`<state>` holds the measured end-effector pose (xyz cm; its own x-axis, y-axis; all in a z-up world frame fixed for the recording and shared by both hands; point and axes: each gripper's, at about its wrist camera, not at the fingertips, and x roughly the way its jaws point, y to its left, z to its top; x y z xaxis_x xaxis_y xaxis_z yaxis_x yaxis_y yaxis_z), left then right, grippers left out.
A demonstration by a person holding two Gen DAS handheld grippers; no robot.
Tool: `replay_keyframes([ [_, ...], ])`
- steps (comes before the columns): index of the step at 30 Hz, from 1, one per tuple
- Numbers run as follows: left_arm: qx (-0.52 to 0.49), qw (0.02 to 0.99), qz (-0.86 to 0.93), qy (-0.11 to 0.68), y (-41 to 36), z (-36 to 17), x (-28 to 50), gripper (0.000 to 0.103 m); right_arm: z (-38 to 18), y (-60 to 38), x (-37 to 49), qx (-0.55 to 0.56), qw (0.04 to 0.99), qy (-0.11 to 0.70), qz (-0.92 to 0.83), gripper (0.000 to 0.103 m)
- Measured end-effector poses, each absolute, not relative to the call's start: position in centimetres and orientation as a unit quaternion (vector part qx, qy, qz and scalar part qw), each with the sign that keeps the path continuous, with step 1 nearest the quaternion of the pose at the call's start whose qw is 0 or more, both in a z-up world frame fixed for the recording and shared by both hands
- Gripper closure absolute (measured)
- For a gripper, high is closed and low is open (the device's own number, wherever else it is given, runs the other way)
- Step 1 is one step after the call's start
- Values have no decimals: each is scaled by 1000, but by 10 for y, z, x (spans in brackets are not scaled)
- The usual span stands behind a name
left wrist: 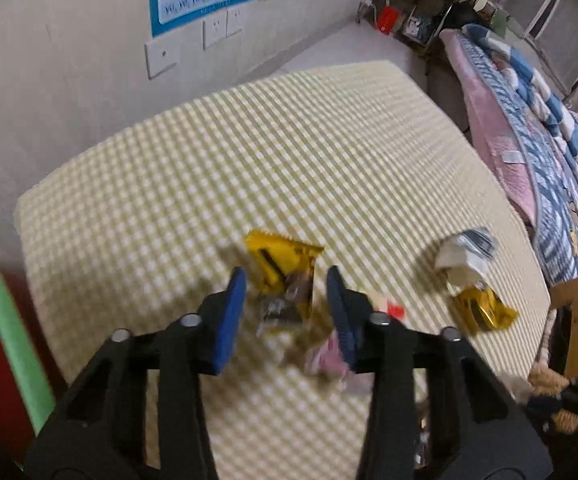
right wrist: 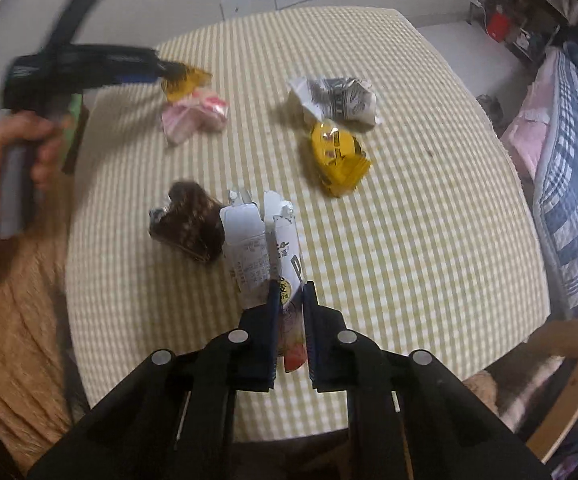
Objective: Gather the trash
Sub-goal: 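Grasp a yellow wrapper with the left tool while the right tool grasps a white carton, then carry the yellow wrapper and white carton over the bin and open both tools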
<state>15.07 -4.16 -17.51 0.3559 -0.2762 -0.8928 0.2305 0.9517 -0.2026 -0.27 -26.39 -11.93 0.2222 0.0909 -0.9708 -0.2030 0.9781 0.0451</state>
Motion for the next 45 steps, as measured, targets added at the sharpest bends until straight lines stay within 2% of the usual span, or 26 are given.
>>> replay_keyframes([
  [2, -25, 813, -148, 563, -44, -187, 159, 82, -118, -267, 0, -28, 785, 612, 96, 92],
  [8, -26, 820, -147, 553, -40, -187, 150, 87, -108, -273, 3, 21, 797, 595, 104, 92],
  [21, -35, 866, -170, 469, -1, -112, 76, 87, -84, -282, -5, 112, 817, 555, 105, 92],
  [30, -21, 877, -183, 443, 2, -91, 44, 87, -56, -267, -20, 160, 842, 507, 87, 92],
  [45, -41, 901, -161, 401, 36, -58, 25, 87, -32, -231, -22, 159, 864, 467, 102, 92],
])
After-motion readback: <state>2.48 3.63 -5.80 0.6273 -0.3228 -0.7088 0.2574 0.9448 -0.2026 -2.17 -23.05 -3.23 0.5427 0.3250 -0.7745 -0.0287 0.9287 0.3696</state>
